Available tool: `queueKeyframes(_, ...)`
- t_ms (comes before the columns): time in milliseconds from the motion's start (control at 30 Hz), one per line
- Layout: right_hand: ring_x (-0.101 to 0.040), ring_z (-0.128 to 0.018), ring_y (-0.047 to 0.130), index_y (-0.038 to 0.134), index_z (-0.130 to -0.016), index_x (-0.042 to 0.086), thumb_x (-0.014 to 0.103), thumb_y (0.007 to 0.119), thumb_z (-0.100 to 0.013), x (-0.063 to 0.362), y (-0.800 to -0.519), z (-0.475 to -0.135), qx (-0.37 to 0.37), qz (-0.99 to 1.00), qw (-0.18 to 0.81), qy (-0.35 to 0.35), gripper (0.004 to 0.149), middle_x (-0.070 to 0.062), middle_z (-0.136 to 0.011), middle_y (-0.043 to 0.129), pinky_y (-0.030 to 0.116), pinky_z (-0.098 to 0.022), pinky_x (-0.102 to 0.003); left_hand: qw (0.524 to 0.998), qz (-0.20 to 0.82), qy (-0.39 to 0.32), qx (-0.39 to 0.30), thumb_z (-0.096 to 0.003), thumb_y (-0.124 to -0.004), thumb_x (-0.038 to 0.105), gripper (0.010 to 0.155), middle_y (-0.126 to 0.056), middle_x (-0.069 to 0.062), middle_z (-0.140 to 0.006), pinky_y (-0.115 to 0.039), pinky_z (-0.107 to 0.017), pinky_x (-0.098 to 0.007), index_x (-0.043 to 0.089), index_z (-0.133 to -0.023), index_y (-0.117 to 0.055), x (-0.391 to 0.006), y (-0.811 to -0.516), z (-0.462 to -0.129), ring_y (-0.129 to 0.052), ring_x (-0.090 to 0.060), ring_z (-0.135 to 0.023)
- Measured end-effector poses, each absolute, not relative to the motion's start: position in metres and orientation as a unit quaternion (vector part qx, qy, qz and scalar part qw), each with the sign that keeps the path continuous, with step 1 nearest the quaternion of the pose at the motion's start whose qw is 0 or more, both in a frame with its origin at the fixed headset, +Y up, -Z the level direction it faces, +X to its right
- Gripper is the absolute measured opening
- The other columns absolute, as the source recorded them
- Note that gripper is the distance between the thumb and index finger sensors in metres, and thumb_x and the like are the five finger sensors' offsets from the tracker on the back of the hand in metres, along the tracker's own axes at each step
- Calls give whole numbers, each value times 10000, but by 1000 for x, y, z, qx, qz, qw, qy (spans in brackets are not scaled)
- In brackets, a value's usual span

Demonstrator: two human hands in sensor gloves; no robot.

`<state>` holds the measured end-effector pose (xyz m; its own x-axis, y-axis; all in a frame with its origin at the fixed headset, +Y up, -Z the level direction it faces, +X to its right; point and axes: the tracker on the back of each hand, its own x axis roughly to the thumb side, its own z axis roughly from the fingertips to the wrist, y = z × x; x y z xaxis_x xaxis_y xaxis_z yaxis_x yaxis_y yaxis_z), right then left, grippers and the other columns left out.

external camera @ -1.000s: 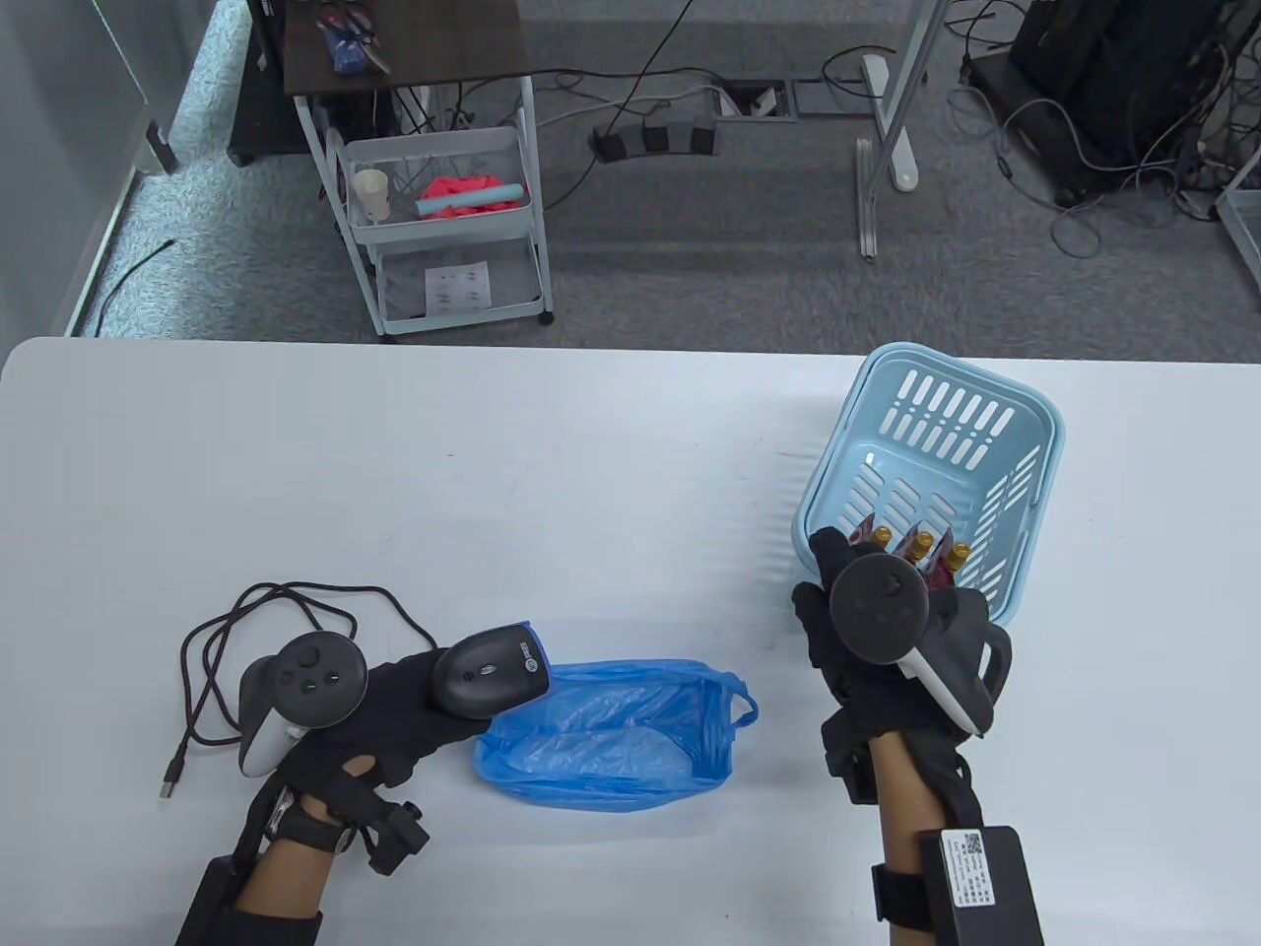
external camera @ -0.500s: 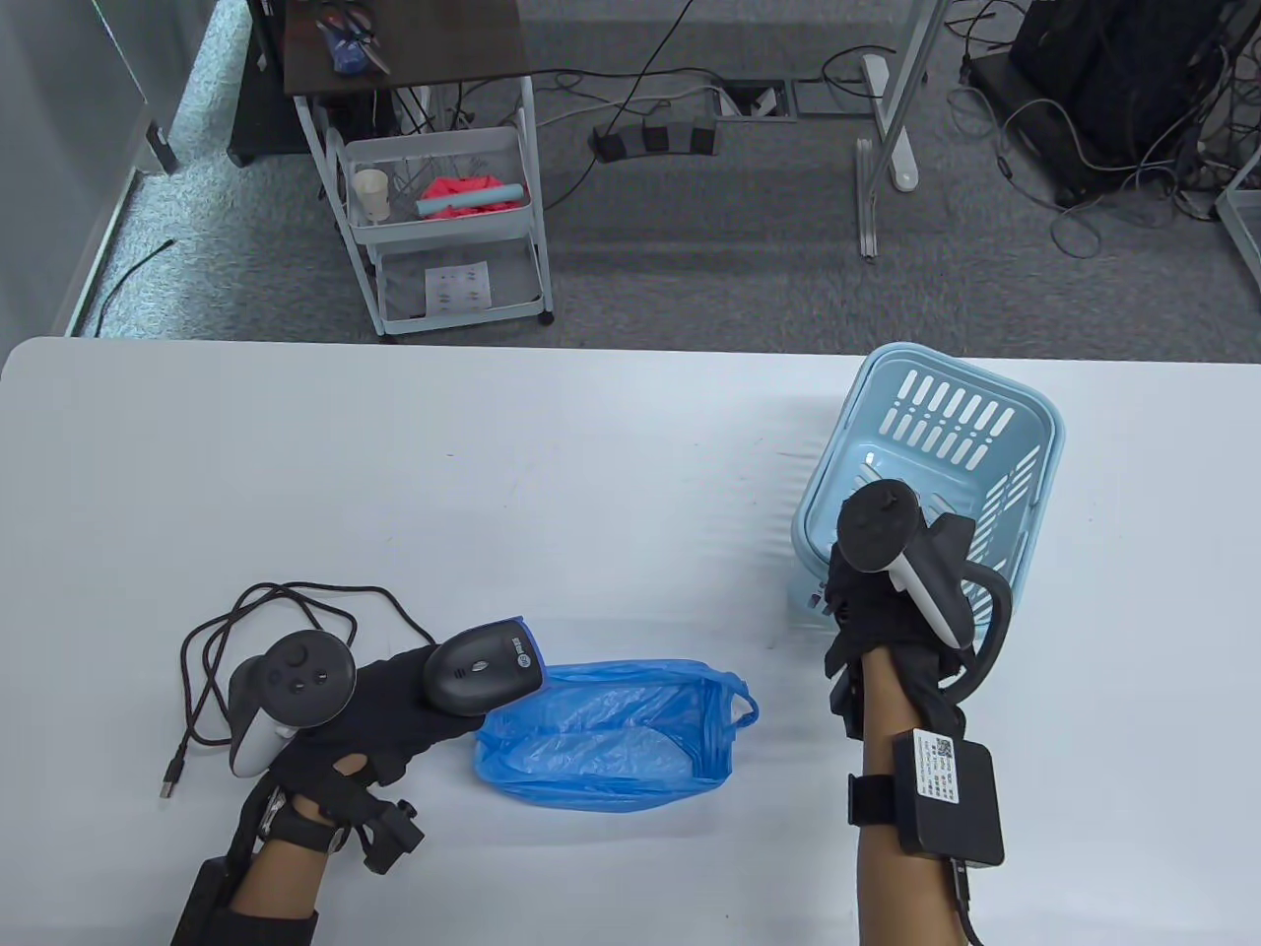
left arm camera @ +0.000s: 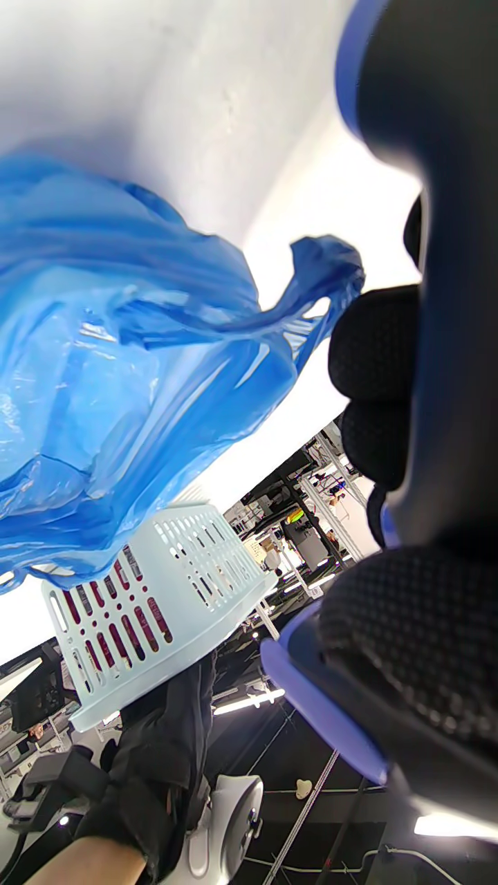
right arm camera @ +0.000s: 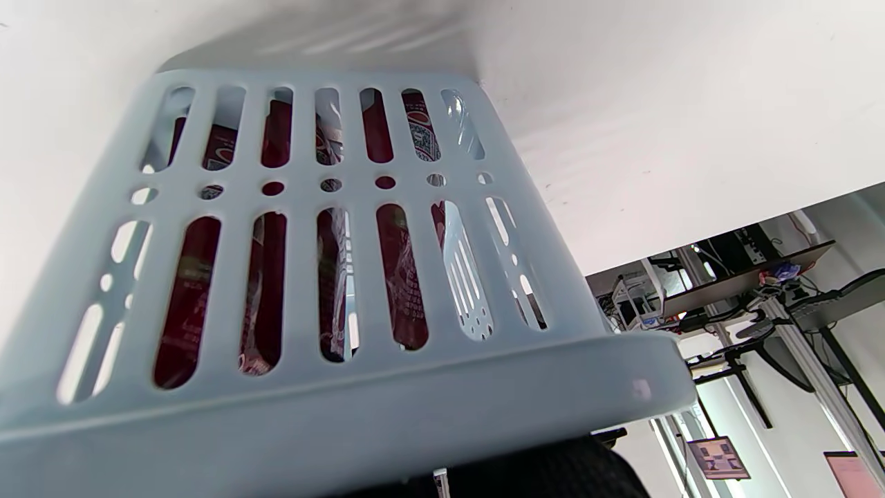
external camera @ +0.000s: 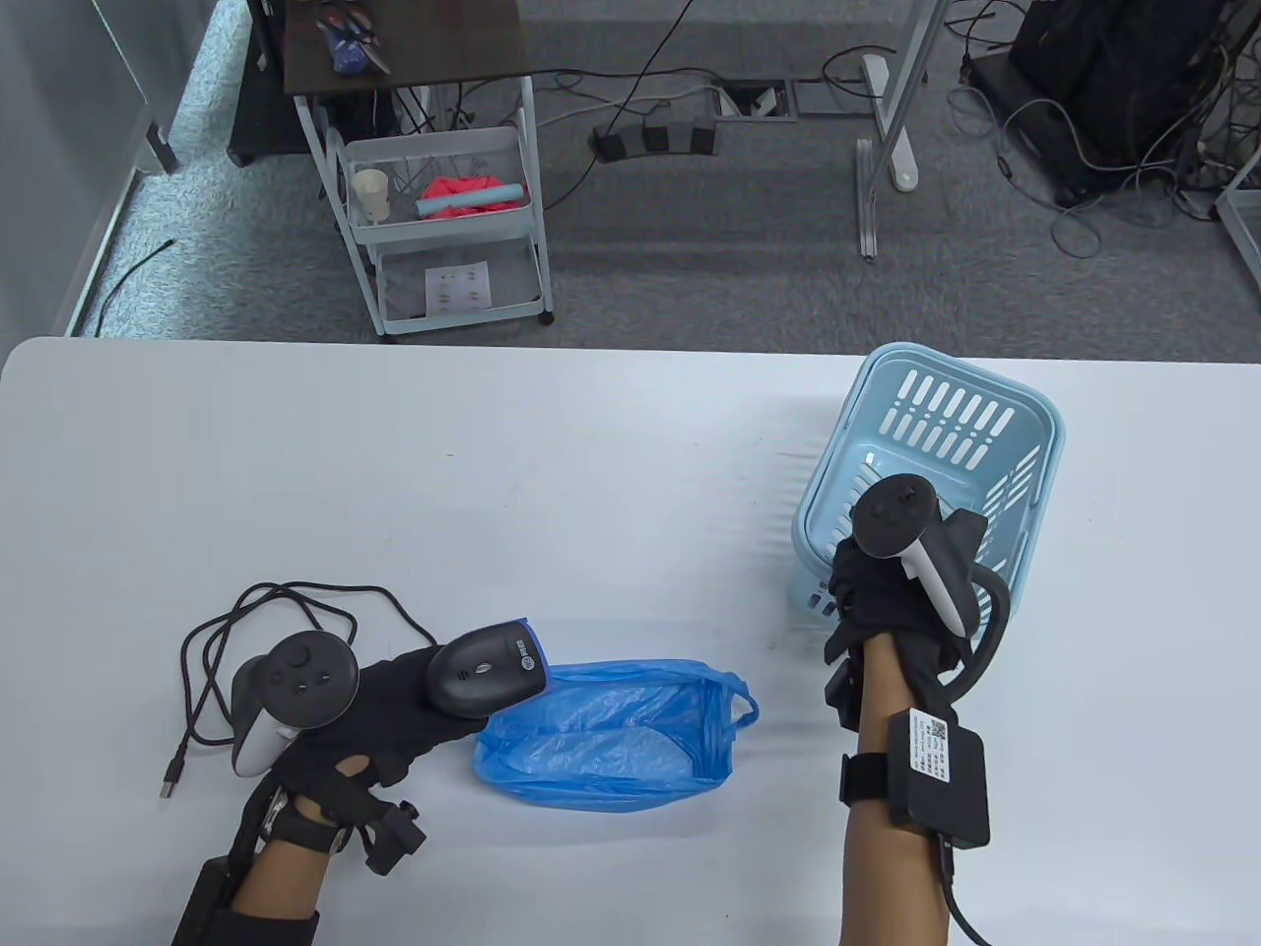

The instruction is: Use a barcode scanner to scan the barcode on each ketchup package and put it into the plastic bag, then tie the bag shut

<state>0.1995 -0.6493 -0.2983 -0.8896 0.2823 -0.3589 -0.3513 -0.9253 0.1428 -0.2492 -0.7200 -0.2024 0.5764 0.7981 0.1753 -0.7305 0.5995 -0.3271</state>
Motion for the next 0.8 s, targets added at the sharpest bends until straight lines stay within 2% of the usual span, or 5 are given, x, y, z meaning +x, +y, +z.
queueKeyframes(267, -466, -862, 707, 608, -1057, 156, 277, 690, -569, 199, -651, -305, -188, 965, 158, 90, 509, -236, -1059, 620, 632, -637, -587, 881, 433, -155, -111, -428, -893, 491, 531, -884, -7, -880, -766, -622, -529, 257, -900, -827, -248, -721, -203, -975, -298, -712)
queueKeyframes(800, -472, -759, 793, 689, -998, 171, 201, 721, -560, 201, -657, -319, -214, 955, 170, 116, 440, -222, -945, 769, 702, -577, -548, 882, 429, -157, -113, -428, -892, 491, 532, -883, -8, -880, -765, -623, -529, 258, -902, -824, -247, -722, -203, -975, -297, -712)
